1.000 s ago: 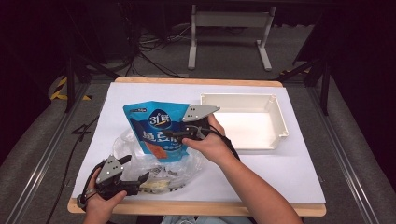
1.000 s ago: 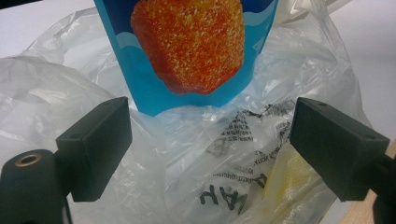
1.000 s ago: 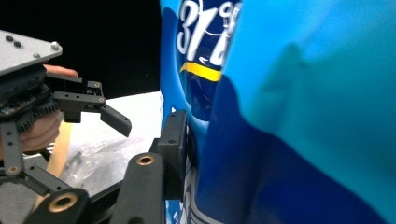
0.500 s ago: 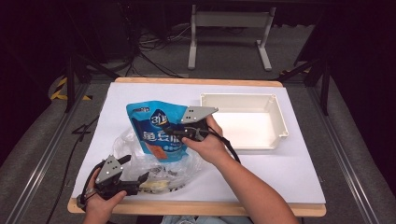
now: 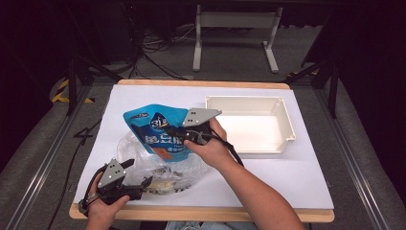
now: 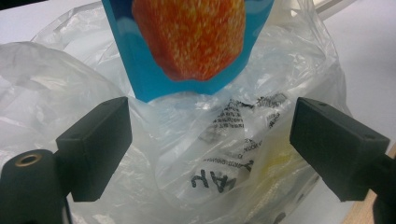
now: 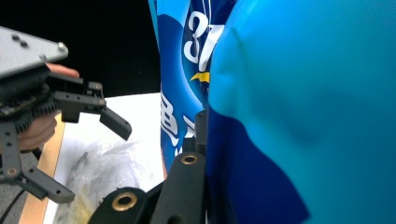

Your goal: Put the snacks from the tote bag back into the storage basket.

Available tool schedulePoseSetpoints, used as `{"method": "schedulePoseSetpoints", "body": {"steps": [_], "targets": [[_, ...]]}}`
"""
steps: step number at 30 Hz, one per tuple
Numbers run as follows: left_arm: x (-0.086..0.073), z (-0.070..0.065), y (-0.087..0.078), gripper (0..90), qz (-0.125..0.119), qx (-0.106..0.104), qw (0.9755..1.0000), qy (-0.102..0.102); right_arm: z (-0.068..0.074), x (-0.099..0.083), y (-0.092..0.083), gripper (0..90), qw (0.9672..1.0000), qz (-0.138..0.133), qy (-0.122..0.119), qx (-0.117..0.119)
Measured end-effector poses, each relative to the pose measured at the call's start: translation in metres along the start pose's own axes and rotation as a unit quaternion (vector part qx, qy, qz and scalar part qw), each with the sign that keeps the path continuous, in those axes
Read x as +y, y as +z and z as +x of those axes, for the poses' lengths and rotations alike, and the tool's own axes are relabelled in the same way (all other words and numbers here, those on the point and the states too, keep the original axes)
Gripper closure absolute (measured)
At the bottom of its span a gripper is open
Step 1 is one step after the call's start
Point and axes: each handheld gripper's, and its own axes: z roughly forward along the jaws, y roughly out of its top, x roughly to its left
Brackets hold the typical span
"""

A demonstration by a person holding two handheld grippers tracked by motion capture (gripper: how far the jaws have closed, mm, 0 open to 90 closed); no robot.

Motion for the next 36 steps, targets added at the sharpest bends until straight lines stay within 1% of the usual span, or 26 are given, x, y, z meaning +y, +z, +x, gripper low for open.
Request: {"method": "schedulePoseSetpoints", "body": {"steps": [2, 4, 6, 7, 11, 15, 18, 19, 23, 28, 30, 32, 36], "targets": [[0.0, 0.0, 0.0, 13.9, 0.0, -0.001, 1.0, -0.003, -0.001, 0.005, -0.003, 88.7, 1.0, -0.003, 0.003, -0.001], [0.0, 0.0, 0.0, 13.9, 0.0, 0.0, 1.0, -0.001, -0.002, 0.012, -0.008, 88.9, 0.9999, -0.008, 0.007, 0.0], [0.0, 0.0, 0.0, 13.8, 0.0, 0.0, 1.0, -0.004, -0.001, 0.02, -0.013, 88.9, 0.9999, -0.009, 0.005, -0.003], [0.0, 0.0, 0.0, 13.8, 0.0, -0.001, 1.0, 0.0, 0.0, 0.022, -0.014, 88.9, 0.9999, -0.009, 0.004, -0.005], [0.0, 0.0, 0.0, 13.8, 0.0, 0.0, 1.0, -0.001, 0.002, 0.034, -0.022, 88.9, 0.9999, -0.011, 0.002, -0.007], [0.0, -0.001, 0.001, 13.8, -0.001, 0.0, 1.0, -0.002, 0.003, 0.044, -0.029, 89.0, 0.9998, -0.013, 0.01, -0.006], [0.0, -0.001, 0.0, 13.8, 0.0, 0.0, 1.0, -0.001, 0.002, 0.049, -0.031, 89.0, 0.9998, -0.014, 0.013, -0.006], [0.0, -0.001, 0.0, 13.8, 0.0, 0.0, 1.0, -0.002, 0.002, 0.053, -0.035, 89.1, 0.9997, -0.013, 0.022, -0.006], [0.0, 0.0, 0.0, 13.8, 0.0, 0.0, 1.0, -0.002, 0.0, 0.059, -0.04, 89.2, 0.9995, -0.01, 0.028, -0.008], [0.0, 0.0, 0.0, 13.8, 0.0, 0.0, 1.0, -0.002, -0.002, 0.064, -0.046, 89.2, 0.9993, -0.014, 0.032, -0.009], [0.0, 0.0, 0.0, 13.8, -0.001, 0.0, 1.0, -0.003, -0.003, 0.066, -0.049, 89.1, 0.9994, -0.014, 0.03, -0.01], [0.0, 0.0, 0.0, 13.9, -0.001, 0.001, 1.0, -0.003, -0.004, 0.067, -0.053, 89.1, 0.9995, -0.018, 0.026, -0.01], [0.0, 0.0, 0.0, 13.8, 0.0, 0.001, 1.0, -0.003, -0.01, 0.068, -0.065, 89.2, 0.9992, -0.02, 0.029, -0.018]]}}
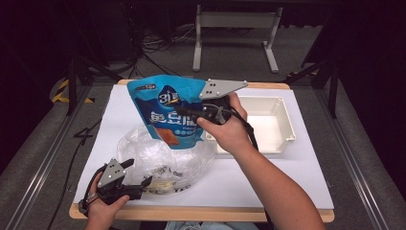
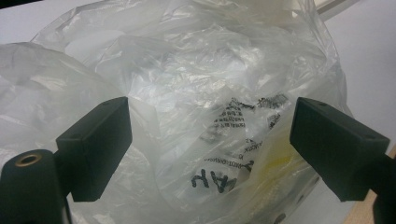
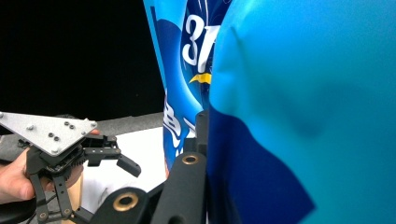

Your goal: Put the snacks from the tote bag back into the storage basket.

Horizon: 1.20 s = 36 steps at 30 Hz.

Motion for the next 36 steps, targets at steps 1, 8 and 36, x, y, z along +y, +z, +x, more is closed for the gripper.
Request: {"method": "schedulePoseSetpoints", "body": {"steps": [1, 8, 36], "targets": [[0.0, 0.0, 0.0, 13.8, 0.0, 0.0, 1.0, 0.001, -0.002, 0.001, -0.003, 89.1, 1.0, -0.001, -0.001, -0.005], [0.0, -0.001, 0.001, 13.8, 0.002, 0.002, 1.0, 0.002, -0.012, 0.003, -0.022, 89.1, 0.9998, -0.007, -0.001, -0.021], [0.0, -0.001, 0.003, 13.8, 0.004, 0.002, 1.0, 0.003, -0.081, -0.003, -0.082, 89.1, 0.9946, -0.008, 0.015, -0.103]]}}
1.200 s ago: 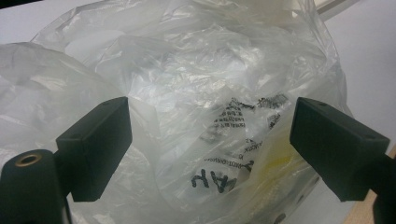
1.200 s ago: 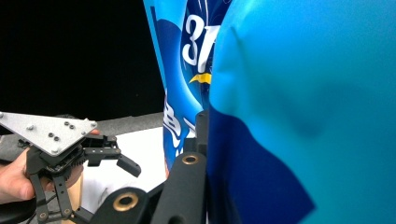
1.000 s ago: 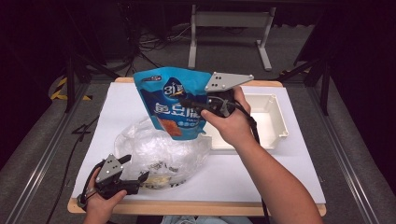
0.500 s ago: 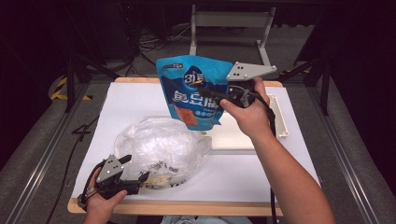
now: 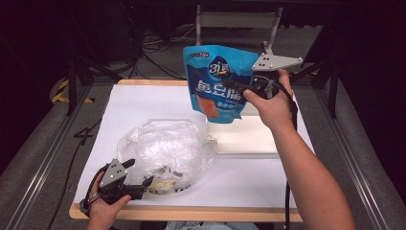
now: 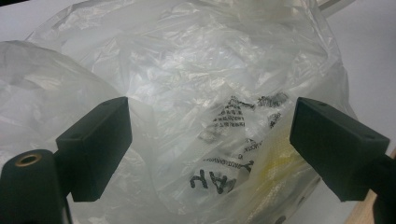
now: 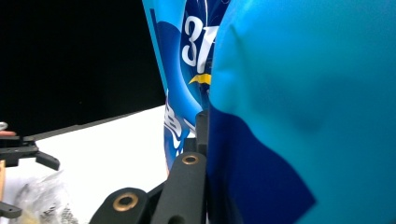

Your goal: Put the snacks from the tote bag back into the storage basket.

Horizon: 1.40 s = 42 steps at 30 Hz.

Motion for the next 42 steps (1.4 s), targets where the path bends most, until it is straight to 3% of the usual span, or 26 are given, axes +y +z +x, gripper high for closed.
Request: {"method": "schedulePoseSetpoints", "body": {"steps": [19, 29, 35, 42], "targets": [[0.0, 0.0, 0.001, 13.8, 0.0, 0.001, 1.0, 0.0, -0.047, -0.02, -0.01, 88.9, 0.9987, 0.01, 0.012, -0.049], [0.0, 0.0, 0.001, 13.8, 0.001, 0.001, 1.0, 0.001, -0.061, -0.04, -0.004, 88.8, 0.9984, 0.013, 0.02, -0.051], [0.0, 0.0, 0.001, 13.8, 0.001, 0.002, 1.0, 0.001, -0.064, -0.062, 0.009, 88.9, 0.9982, 0.018, 0.027, -0.05], [0.0, 0.0, 0.001, 13.8, 0.001, 0.002, 1.0, 0.001, -0.065, -0.075, 0.018, 88.7, 0.9981, 0.029, 0.02, -0.05]]}}
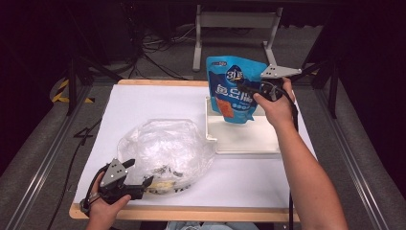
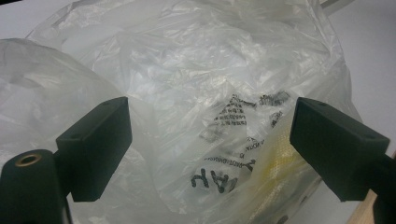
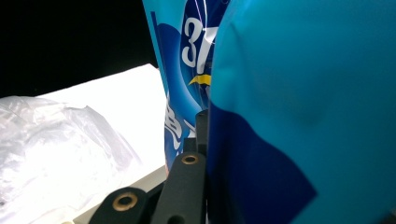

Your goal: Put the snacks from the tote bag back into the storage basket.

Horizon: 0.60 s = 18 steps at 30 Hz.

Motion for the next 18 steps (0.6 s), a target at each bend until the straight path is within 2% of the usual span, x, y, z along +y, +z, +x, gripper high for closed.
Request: {"method": "schedulePoseSetpoints", "body": {"steps": [8, 18], "targets": [[0.0, 0.001, -0.001, 13.8, 0.001, -0.001, 1.0, 0.001, -0.003, -0.014, 0.006, 88.7, 0.9999, 0.01, 0.01, 0.002], [0.0, 0.0, 0.0, 13.8, 0.002, -0.001, 1.0, 0.001, -0.006, -0.027, 0.007, 88.6, 0.9996, 0.01, 0.024, 0.005]]}}
